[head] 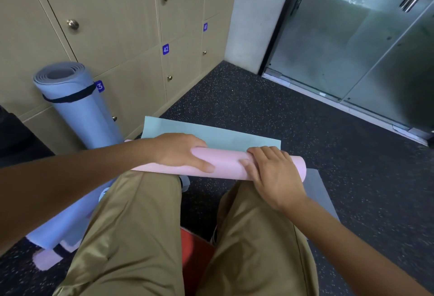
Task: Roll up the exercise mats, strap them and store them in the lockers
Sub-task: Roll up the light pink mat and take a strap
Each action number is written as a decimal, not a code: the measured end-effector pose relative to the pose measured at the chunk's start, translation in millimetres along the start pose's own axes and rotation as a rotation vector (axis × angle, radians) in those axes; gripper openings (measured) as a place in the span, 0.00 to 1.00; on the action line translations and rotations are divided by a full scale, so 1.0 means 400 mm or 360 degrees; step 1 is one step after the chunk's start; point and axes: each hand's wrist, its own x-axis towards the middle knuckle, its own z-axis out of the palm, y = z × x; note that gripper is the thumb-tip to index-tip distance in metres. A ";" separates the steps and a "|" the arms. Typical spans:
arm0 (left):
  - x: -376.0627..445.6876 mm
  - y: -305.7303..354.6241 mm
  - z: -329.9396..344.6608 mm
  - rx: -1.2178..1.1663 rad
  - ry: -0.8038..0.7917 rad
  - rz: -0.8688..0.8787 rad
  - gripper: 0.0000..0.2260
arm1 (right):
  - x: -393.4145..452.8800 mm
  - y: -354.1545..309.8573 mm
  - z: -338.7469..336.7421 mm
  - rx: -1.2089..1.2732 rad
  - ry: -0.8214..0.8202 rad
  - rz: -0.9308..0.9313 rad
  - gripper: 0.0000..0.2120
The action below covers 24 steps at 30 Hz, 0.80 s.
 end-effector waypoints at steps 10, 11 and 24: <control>-0.037 -0.049 0.072 0.0623 0.0816 0.0320 0.32 | 0.088 0.017 0.000 -0.0023 -0.0305 0.0028 0.27; -0.041 -0.061 0.087 0.0768 0.0922 0.0370 0.32 | 0.098 0.020 0.000 -0.0005 -0.0362 0.0043 0.25; 0.012 -0.094 0.074 0.1079 0.0837 0.0245 0.40 | 0.154 0.035 0.011 0.0179 -0.0688 0.0181 0.28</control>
